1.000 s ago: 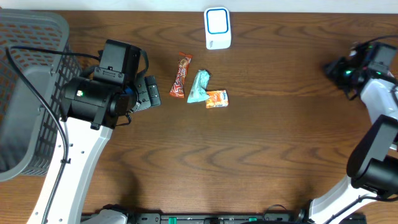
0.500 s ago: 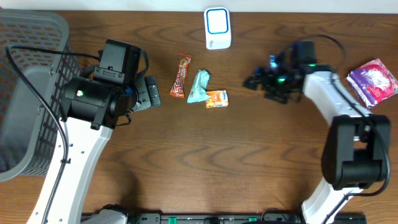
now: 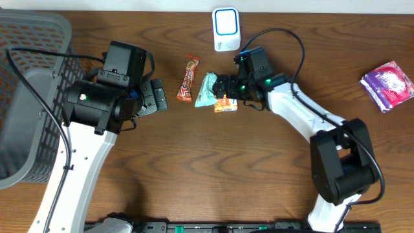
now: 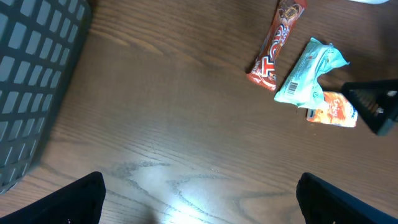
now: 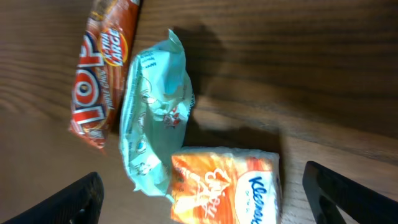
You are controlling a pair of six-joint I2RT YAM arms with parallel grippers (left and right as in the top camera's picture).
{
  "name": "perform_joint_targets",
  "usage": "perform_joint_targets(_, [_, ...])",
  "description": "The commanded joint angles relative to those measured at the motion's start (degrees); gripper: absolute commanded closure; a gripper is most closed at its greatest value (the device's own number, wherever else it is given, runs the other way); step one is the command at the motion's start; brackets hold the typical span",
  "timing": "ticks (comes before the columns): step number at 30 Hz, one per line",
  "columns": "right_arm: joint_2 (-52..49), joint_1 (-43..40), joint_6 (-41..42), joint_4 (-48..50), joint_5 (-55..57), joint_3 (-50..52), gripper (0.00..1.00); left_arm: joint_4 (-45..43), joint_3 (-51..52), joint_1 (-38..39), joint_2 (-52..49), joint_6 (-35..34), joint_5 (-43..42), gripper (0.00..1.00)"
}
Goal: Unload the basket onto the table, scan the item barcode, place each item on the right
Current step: 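Move the right gripper to the orange packet and grasp it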
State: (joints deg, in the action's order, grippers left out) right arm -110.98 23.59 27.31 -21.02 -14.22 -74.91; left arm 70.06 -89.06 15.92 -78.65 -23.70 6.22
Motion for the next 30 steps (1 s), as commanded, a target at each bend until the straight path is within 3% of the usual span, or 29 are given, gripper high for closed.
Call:
perform_joint_targets(1, [-4.46,0.85,0.96,0.59,4.02,0.35,0.05,-0.02,0.04,0.02,-0.02,0.55,0.7,0.02])
perform_joint_targets(2, [-5.31,0.92,0.96,1.01,3.5,0.35,0.12,0.0,0.04,0.02,-0.02,0.57,0.7,0.02])
perform_joint_targets(4, [-7.93,1.01,0.96,2.01,1.18,0.35,0.38,-0.02,0.04,0.02,-0.02,0.57,0.7,0.02])
perform_joint_targets(5, [-8.22,1.01,0.94,1.88,0.5,0.35,0.46,0.0,0.04,0.02,-0.02,0.57,0.68,0.02])
perform_joint_targets(14, [-4.92,-0.26,0.94,-5.77,0.09,-0.11,0.72,-0.02,0.04,0.02,-0.02,0.57,0.7,0.02])
perform_joint_targets(17, [-2.36,-0.55,0.81,-9.88,0.0,-0.2,0.72,0.0,0.04,0.02,-0.02,0.57,0.7,0.02])
perform_joint_targets(22, [3.28,-1.38,-5.9,-20.46,-0.09,-1.73,0.62,0.0,0.04,0.02,-0.02,0.57,0.7,0.02])
perform_joint_targets(24, [5.57,-1.88,-7.91,-24.09,-0.07,-2.51,0.53,-0.02,0.04,0.02,-0.02,0.55,0.7,0.02])
perform_joint_targets(30, [8.83,-2.12,-8.87,-18.91,2.36,-2.67,0.4,0.0,0.04,0.02,-0.02,0.57,0.7,0.02])
